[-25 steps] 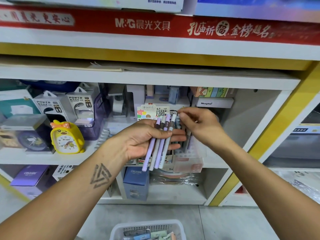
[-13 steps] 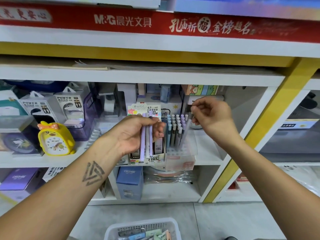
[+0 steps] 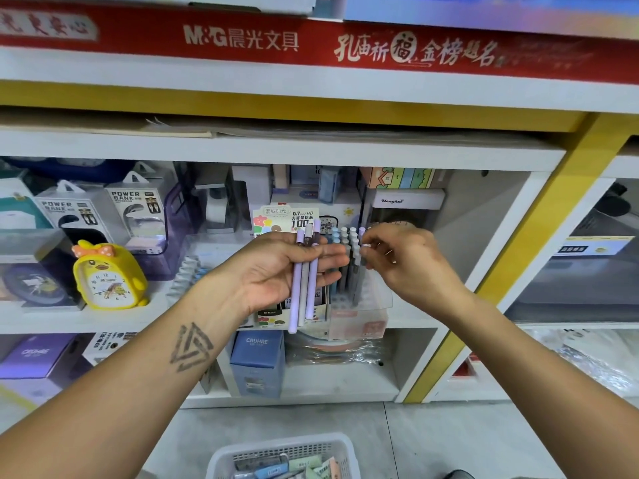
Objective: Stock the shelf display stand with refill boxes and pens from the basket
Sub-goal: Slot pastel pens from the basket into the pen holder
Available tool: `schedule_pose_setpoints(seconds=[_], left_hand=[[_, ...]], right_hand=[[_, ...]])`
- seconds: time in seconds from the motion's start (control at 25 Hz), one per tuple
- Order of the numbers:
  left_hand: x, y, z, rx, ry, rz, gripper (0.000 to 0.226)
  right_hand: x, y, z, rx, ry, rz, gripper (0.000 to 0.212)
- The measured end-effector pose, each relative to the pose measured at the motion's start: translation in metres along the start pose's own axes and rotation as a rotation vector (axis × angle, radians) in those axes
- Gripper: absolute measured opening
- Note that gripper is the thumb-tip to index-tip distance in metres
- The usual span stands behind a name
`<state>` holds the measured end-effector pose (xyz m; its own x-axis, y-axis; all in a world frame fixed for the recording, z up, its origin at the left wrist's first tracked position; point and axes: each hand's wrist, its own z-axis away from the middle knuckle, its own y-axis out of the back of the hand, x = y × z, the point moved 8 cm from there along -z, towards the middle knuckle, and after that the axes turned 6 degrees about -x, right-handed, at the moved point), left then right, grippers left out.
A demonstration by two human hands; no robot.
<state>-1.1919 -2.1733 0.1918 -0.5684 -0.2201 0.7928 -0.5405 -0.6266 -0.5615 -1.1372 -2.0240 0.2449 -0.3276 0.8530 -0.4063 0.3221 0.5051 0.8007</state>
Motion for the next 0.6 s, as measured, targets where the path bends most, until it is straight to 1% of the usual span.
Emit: schedule_pose_setpoints(seconds=[0.12, 0.28, 0.4, 0.48, 0.56, 0.6], left_hand=[[-0.001, 0.002, -0.002, -0.021, 0.004, -0.012, 0.04], [-0.002, 0.004, -0.004, -0.031, 0.009, -0.034, 0.033], [-0.003, 0.004, -0.003, -0.032, 0.004, -0.032, 0.032], [-0.003, 0.002, -0.002, -0.044, -0.002, -0.034, 0.036], [-0.005, -0.001, -0.001, -0.069, 0.011, -0.052, 0.041], [-0.006, -0.003, 0.0, -0.09, 0.024, -0.073, 0.042]], right_hand=[[-0.008, -0.004, -0.001, -0.038, 0.056, 0.057, 0.009], [-0.019, -0.008, -0.001, -0.091, 0.128, 0.064, 0.007], [-0.01, -0.014, 0.0, -0.139, 0.086, 0.065, 0.006], [-0.002, -0.016, 0.001, -0.17, 0.041, 0.134, 0.008], [-0.001, -0.011, 0.0, -0.126, 0.016, 0.175, 0.012], [-0.002, -0.005, -0.003, -0.063, -0.013, 0.114, 0.013]])
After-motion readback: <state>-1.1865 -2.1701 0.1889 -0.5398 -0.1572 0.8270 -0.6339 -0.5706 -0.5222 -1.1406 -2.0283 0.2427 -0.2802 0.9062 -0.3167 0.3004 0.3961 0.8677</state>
